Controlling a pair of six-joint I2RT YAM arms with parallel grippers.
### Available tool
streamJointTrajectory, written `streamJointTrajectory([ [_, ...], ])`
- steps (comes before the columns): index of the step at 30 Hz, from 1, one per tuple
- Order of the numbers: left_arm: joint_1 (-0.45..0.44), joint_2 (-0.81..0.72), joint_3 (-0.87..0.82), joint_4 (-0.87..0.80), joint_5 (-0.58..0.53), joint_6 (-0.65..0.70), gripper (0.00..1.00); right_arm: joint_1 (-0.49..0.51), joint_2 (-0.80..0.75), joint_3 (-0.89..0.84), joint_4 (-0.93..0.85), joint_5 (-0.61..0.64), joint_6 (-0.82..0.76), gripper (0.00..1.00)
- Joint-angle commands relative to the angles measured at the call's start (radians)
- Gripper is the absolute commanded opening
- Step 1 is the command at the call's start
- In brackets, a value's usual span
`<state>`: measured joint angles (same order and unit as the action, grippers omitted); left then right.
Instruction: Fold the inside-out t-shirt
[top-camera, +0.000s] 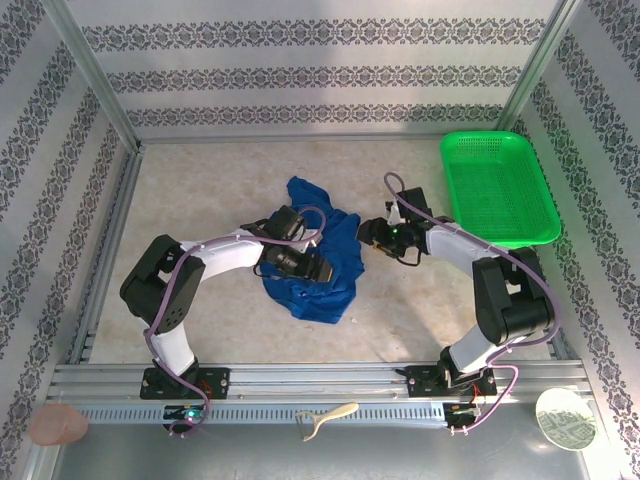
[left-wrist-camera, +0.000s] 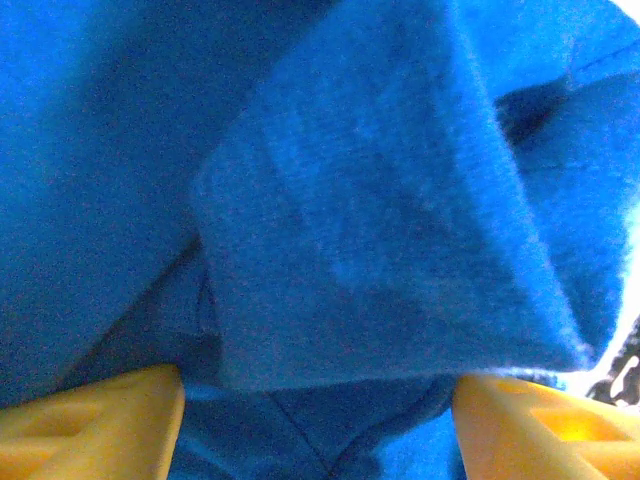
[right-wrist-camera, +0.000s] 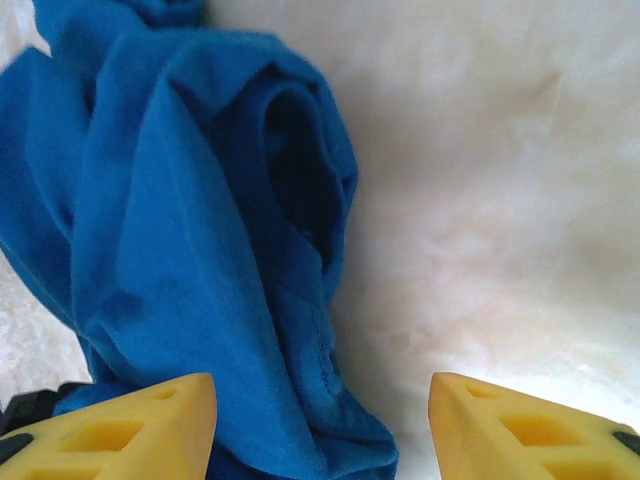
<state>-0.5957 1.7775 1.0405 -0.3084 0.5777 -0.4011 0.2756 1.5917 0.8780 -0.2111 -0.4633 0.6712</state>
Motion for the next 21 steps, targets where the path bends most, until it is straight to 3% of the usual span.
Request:
streamJointTrajectory([
  [1, 0.005, -0.01, -0.011, -0.023, -0.02, 0.034, 0.71, 0.041, -0.058, -0.047, 0.022, -0.018, 0.036, 0.59],
  [11, 0.005, -0.023, -0.011, -0.021, -0.018, 0.038, 0.71, 0.13, -0.163, -0.108, 0.005, 0.005, 0.064, 0.55],
  [17, 0.006, -0.034, -0.005, -0.017, -0.007, 0.037, 0.7, 0.166, -0.093, -0.106, 0.046, 0.032, 0.079, 0.54],
  [19, 0.009, -0.043, 0.004, -0.033, 0.0, 0.051, 0.7, 0.164, -0.061, -0.082, 0.055, 0.044, 0.074, 0.48],
  [21, 0.013, -0.052, 0.017, -0.063, 0.005, 0.074, 0.7, 0.158, -0.039, -0.047, 0.056, 0.045, 0.069, 0.3],
])
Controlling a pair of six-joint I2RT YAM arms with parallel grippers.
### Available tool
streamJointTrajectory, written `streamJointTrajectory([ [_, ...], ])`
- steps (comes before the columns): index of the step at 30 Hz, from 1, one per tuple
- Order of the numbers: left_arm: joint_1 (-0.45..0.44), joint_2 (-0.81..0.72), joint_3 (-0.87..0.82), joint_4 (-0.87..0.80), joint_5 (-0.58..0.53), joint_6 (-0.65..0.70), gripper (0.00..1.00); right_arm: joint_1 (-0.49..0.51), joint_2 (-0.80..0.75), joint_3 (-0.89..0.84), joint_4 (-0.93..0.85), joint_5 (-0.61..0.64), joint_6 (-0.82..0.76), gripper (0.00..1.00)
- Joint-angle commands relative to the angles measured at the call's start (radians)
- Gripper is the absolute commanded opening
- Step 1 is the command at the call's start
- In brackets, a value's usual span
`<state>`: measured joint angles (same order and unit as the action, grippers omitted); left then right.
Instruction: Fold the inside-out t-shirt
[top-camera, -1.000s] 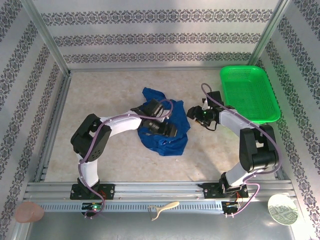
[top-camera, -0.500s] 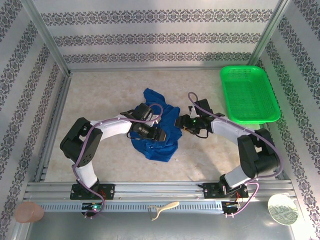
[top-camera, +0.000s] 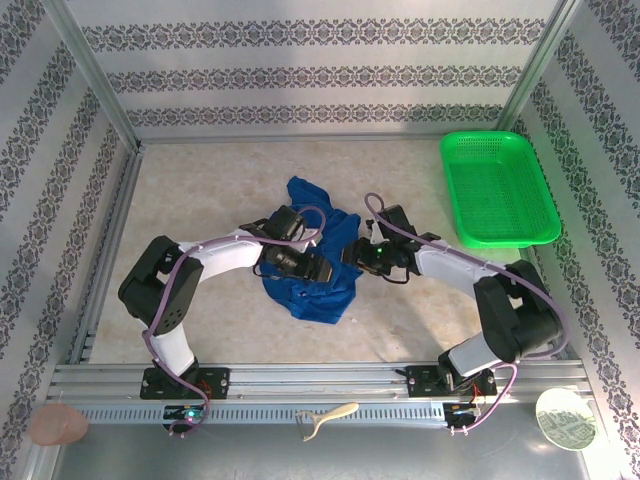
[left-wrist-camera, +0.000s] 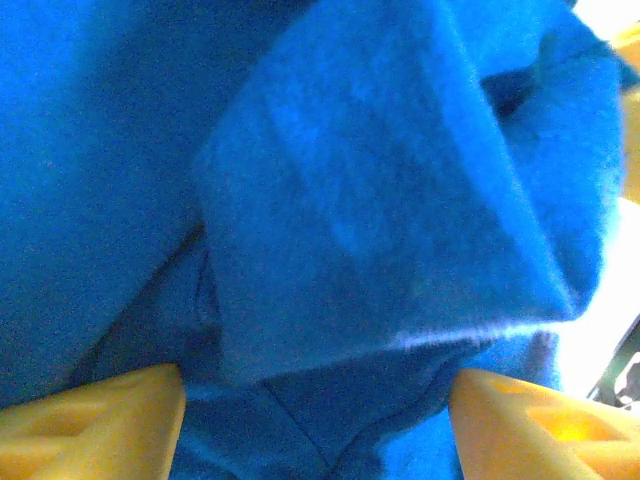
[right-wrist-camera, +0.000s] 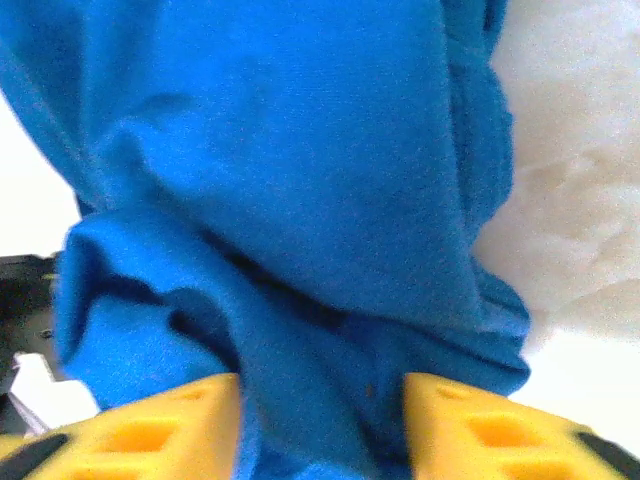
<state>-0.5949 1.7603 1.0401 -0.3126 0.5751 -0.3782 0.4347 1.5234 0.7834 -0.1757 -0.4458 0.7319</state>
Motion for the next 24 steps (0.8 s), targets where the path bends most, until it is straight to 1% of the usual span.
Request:
streamJointTrajectory([
  [1, 0.016, -0.041, 0.022, -0.078, 0.008, 0.067, 0.7, -0.007, 0.035, 0.065, 0.019, 0.024, 0.011, 0.17],
  [2, 0.022, -0.048, 0.024, -0.094, 0.008, 0.08, 0.7, -0.015, 0.039, 0.082, 0.018, 0.021, 0.011, 0.06],
  [3, 0.026, -0.054, 0.021, -0.106, 0.006, 0.091, 0.7, -0.024, 0.038, 0.095, 0.014, 0.015, 0.009, 0.0],
  [6, 0.049, -0.081, 0.002, -0.133, 0.003, 0.118, 0.7, -0.056, -0.003, 0.123, -0.005, 0.009, 0.004, 0.0],
  [9, 0.075, -0.099, -0.032, -0.149, -0.015, 0.135, 0.7, -0.086, -0.083, 0.133, -0.025, 0.008, 0.014, 0.0],
  [16, 0.14, -0.047, -0.081, -0.136, -0.06, 0.143, 0.67, -0.094, -0.276, 0.135, -0.038, 0.017, 0.063, 0.0],
  [20, 0.173, -0.03, -0.059, -0.14, -0.053, 0.15, 0.66, -0.095, -0.29, 0.113, -0.037, 0.004, 0.068, 0.0],
  [24, 0.182, -0.117, 0.006, -0.173, -0.038, 0.143, 0.67, -0.094, -0.272, 0.062, -0.013, -0.005, 0.072, 0.0],
])
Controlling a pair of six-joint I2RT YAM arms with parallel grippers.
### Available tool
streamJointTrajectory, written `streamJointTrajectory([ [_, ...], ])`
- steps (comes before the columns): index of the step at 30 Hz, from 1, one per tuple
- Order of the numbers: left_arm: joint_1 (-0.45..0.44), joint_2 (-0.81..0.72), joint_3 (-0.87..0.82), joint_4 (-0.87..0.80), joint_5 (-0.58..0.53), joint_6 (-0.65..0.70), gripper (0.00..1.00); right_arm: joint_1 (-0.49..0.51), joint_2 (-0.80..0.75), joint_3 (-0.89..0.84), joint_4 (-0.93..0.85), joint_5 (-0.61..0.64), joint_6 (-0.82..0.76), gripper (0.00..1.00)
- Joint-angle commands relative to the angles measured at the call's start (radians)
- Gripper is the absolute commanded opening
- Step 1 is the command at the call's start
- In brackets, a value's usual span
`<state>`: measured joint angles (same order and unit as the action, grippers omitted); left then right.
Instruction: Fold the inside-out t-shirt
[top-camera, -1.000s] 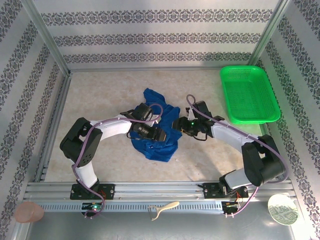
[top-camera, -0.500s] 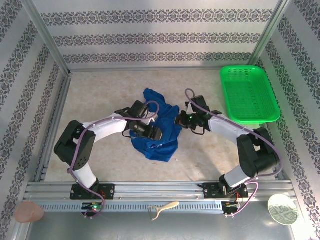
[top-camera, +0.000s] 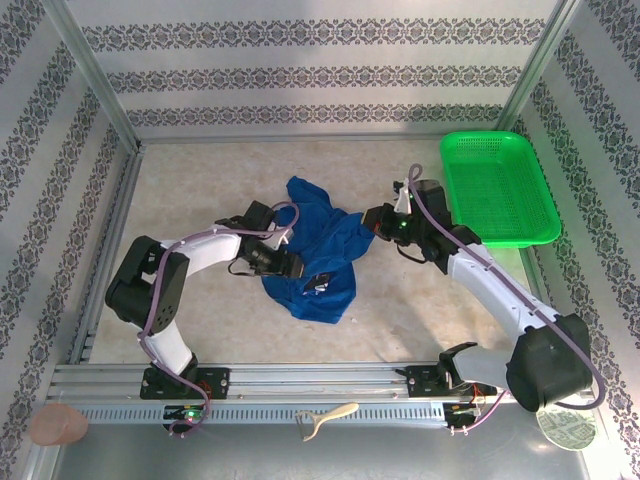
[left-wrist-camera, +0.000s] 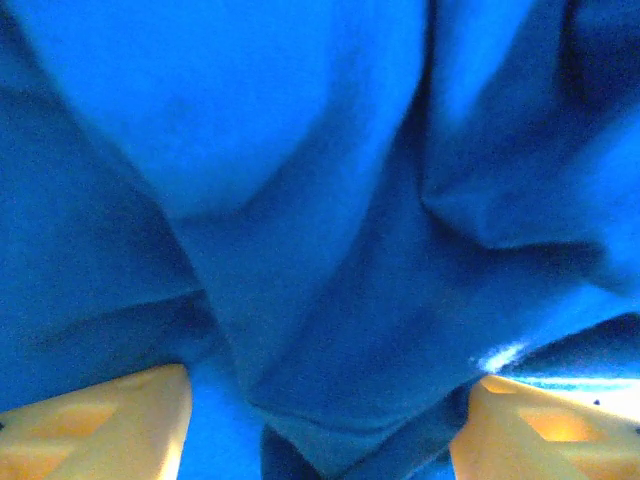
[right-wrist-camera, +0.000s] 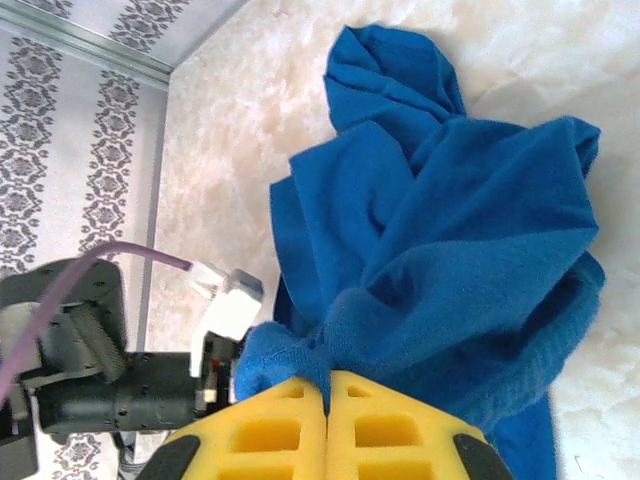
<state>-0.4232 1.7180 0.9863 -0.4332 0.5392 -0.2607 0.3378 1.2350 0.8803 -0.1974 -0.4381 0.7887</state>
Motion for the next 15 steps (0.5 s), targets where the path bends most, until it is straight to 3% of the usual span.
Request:
streamJointTrajectory([
  [1, 0.009, -0.105, 0.082, -0.062, 0.011, 0.014, 0.68, 0.005, 0.019, -0.044, 0.014, -0.014, 0.017, 0.0],
  [7, -0.052, -0.221, 0.193, -0.021, 0.054, -0.08, 0.73, 0.025, 0.03, -0.053, 0.025, -0.012, 0.016, 0.0],
  [15, -0.264, -0.11, 0.346, -0.054, -0.047, -0.055, 0.74, 0.03, 0.037, -0.047, 0.035, -0.013, 0.023, 0.0],
])
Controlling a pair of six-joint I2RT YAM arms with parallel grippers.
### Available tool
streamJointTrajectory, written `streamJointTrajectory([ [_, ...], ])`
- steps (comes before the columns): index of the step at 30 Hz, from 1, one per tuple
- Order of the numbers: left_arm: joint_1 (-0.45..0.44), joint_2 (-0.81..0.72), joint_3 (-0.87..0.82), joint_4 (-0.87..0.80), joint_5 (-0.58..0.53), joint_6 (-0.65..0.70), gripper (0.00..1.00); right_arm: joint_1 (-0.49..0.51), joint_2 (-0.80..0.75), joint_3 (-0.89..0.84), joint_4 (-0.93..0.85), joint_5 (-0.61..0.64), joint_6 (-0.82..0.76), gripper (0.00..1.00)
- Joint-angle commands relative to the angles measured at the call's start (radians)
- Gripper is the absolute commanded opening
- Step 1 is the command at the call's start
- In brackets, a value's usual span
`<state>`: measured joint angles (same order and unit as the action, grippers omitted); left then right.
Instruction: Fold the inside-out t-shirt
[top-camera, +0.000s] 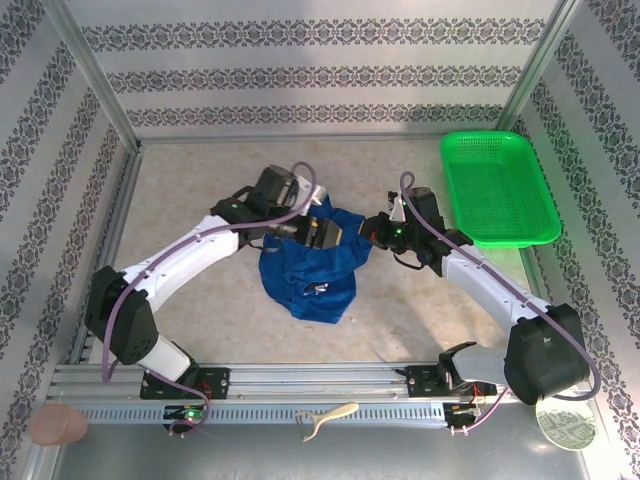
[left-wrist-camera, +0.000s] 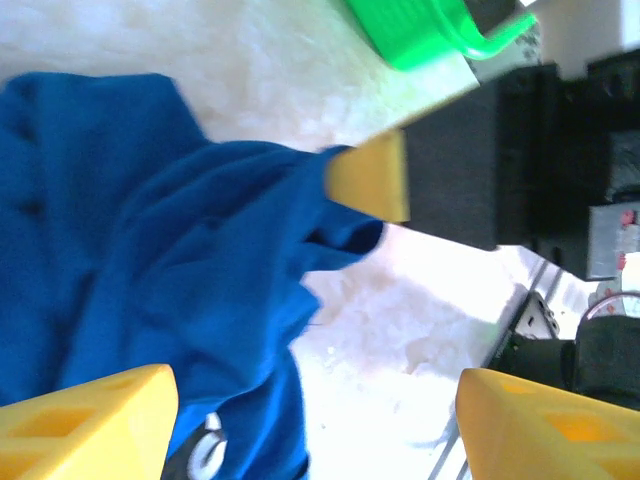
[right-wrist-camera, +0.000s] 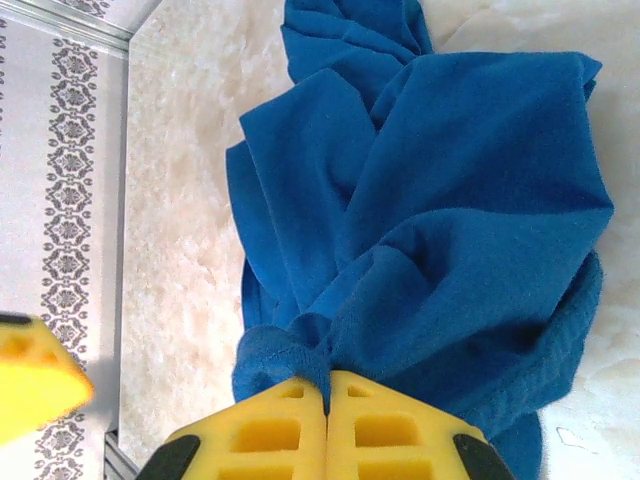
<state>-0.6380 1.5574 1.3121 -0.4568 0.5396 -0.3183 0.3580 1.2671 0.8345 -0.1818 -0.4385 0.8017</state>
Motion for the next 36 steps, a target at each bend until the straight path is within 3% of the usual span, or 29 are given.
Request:
streamJointTrajectory([
  [1, -0.071, 0.067, 0.025, -0.022, -0.066, 0.006, 0.73, 0.011, 0.005, -0.002, 0.018, -0.012, 0.009, 0.0],
  [5, -0.113, 0.118, 0.013, 0.03, -0.193, -0.003, 0.73, 0.01, -0.005, -0.002, 0.025, -0.017, 0.024, 0.0],
  [8, -0.108, 0.17, 0.003, 0.051, -0.36, -0.04, 0.76, 0.012, -0.02, -0.003, 0.035, -0.022, 0.04, 0.0],
  [10, -0.075, 0.211, 0.0, 0.065, -0.376, -0.077, 0.75, 0.013, -0.03, -0.003, 0.04, -0.025, 0.051, 0.0],
  [11, -0.053, 0.226, -0.004, 0.075, -0.362, -0.093, 0.7, 0.014, -0.034, 0.001, 0.04, -0.027, 0.053, 0.0],
  [15, 0.02, 0.189, -0.034, 0.119, -0.258, -0.099, 0.28, 0.01, -0.04, -0.003, 0.027, -0.013, 0.053, 0.0],
  [17, 0.055, 0.136, -0.05, 0.141, -0.15, -0.072, 0.17, 0.009, -0.036, -0.012, 0.031, -0.001, 0.056, 0.0],
  [22, 0.166, 0.017, -0.134, 0.264, 0.207, -0.096, 0.01, 0.016, 0.0, -0.02, 0.036, 0.034, 0.051, 0.0],
  [28, 0.218, -0.047, -0.202, 0.38, 0.386, -0.163, 0.0, 0.028, 0.051, -0.008, 0.05, 0.061, 0.04, 0.0],
  [30, 0.225, -0.045, -0.224, 0.473, 0.44, -0.231, 0.0, 0.029, 0.062, 0.005, 0.037, 0.068, 0.021, 0.31],
  [31, 0.226, -0.043, -0.231, 0.502, 0.451, -0.256, 0.0, 0.03, 0.06, 0.011, 0.029, 0.074, 0.008, 0.41],
  [33, 0.231, -0.04, -0.241, 0.566, 0.472, -0.304, 0.0, 0.032, 0.044, 0.016, 0.016, 0.084, -0.016, 0.5],
  [36, 0.237, -0.031, -0.246, 0.645, 0.503, -0.368, 0.0, 0.036, 0.009, 0.016, 0.01, 0.08, -0.057, 0.53],
])
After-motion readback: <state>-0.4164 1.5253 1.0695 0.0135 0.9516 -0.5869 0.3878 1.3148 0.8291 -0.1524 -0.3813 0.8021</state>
